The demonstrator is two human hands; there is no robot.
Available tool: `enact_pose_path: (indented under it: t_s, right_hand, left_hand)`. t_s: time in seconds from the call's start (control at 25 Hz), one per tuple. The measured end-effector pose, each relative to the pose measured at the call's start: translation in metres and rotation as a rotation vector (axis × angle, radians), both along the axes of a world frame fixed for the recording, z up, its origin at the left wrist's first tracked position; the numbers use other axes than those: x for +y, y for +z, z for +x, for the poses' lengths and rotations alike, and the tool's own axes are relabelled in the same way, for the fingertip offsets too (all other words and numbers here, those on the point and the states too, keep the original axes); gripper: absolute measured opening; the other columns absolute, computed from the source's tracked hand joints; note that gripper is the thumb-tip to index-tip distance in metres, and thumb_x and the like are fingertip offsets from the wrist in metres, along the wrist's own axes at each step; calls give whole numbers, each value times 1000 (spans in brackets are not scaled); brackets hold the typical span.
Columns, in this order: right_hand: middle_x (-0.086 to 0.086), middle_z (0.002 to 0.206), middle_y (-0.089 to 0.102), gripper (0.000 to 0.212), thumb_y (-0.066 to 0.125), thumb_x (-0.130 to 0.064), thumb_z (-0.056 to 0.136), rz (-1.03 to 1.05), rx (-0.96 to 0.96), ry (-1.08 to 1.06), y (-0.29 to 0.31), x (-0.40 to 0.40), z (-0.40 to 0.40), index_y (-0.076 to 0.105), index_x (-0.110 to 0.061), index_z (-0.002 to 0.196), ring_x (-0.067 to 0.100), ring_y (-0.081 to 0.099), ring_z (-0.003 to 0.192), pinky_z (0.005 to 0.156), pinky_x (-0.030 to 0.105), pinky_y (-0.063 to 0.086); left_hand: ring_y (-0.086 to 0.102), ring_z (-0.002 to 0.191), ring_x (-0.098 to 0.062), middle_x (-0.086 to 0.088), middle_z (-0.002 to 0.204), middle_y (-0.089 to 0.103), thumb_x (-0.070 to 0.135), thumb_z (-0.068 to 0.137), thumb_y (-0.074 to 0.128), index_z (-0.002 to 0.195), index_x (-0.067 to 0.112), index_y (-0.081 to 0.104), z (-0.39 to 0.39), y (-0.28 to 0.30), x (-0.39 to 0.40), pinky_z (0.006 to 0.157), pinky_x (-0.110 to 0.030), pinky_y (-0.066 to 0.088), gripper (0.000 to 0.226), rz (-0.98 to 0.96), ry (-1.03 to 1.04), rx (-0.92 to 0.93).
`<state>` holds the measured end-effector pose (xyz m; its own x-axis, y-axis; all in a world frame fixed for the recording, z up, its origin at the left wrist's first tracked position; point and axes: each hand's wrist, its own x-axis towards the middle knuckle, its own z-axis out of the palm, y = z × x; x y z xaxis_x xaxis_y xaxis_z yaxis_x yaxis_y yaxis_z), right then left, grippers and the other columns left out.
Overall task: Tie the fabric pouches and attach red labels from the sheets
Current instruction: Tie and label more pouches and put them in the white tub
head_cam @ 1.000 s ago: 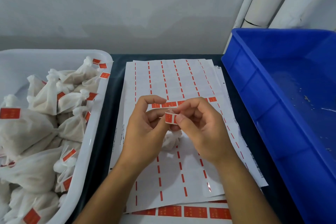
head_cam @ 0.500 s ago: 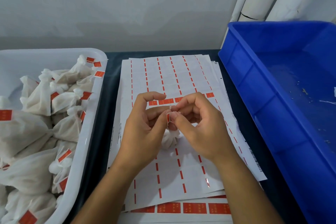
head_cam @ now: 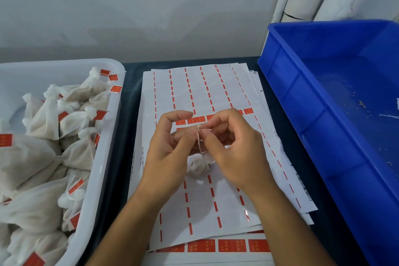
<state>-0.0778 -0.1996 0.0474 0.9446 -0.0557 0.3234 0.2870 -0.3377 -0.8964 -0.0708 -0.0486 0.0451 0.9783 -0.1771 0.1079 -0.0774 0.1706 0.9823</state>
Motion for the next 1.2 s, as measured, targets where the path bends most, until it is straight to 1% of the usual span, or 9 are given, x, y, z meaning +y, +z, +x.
enact_pose_path:
  t_s: [0.16, 0.28, 0.36, 0.52, 0.6, 0.8, 0.92, 1.04, 1.2]
  right_hand:
    - [-9, 91, 74, 16, 74, -25, 94, -51, 4, -54, -1, 2, -1, 64, -20, 105, 7, 72, 82, 74, 23, 62]
    - [-10, 92, 74, 19, 74, -30, 94, -88, 3, -93, -1, 2, -2, 61, -24, 107, 5, 72, 81, 74, 22, 62]
    - [-9, 91, 75, 23, 74, -30, 94, -106, -5, -99, -1, 0, -1, 60, -26, 111, 6, 72, 80, 73, 21, 62]
    - [-8, 97, 71, 29, 74, -29, 95, -101, 32, -32, -1, -8, 2, 62, -31, 121, 12, 69, 85, 74, 25, 61]
    - [-8, 100, 68, 24, 73, -28, 95, -93, 39, 11, -1, -12, 3, 66, -37, 116, 15, 67, 87, 74, 28, 59]
    - [-13, 101, 63, 18, 76, -26, 93, -132, -5, 50, 1, -15, 2, 70, -38, 105, 5, 62, 94, 75, 13, 54]
    - [-10, 100, 64, 17, 76, -22, 93, -136, -16, 52, 2, -14, 2, 68, -36, 98, 10, 63, 90, 74, 17, 55]
    - [-13, 97, 63, 11, 70, -21, 96, -76, -22, 37, 3, -13, 3, 66, -31, 96, 12, 63, 89, 73, 15, 53]
    - [-17, 94, 69, 6, 66, -23, 101, 106, 61, 7, 1, -11, 4, 65, -29, 100, 10, 69, 96, 80, 18, 57]
  left_hand:
    - [76, 101, -24, -3, 110, 78, 14, 108, 46, 129, 33, 56, 1, -2, 1, 83, -22, 58, 30, 4, -3, 11]
    - [74, 107, -23, -1, 117, 76, 6, 105, 49, 140, 35, 48, 0, -3, 2, 85, -21, 57, 45, 17, -70, -43]
    - [74, 107, -21, -1, 113, 77, 6, 104, 52, 144, 36, 42, 0, -4, 0, 87, -19, 56, 51, 49, -79, -88]
    - [76, 97, -23, -3, 100, 78, 14, 106, 52, 143, 43, 40, 0, -8, -1, 82, -19, 57, 48, 130, -14, -104]
    - [76, 94, -25, -2, 96, 78, 17, 105, 53, 143, 44, 40, 0, -8, -1, 82, -20, 58, 48, 149, -10, -106]
    - [74, 91, -24, 1, 96, 77, 22, 104, 55, 145, 45, 37, 0, -11, -1, 82, -24, 59, 50, 251, -19, -115]
    - [74, 91, -23, 3, 99, 76, 21, 104, 55, 145, 45, 37, 0, -11, -2, 81, -26, 60, 50, 270, -17, -124]
    - [73, 97, -23, 6, 112, 71, 18, 103, 58, 144, 42, 41, 0, -11, -4, 81, -29, 61, 51, 238, 7, -150]
    - [70, 89, -22, 11, 118, 62, 11, 95, 69, 141, 44, 46, -1, -14, -8, 66, -27, 59, 61, 243, 50, -129]
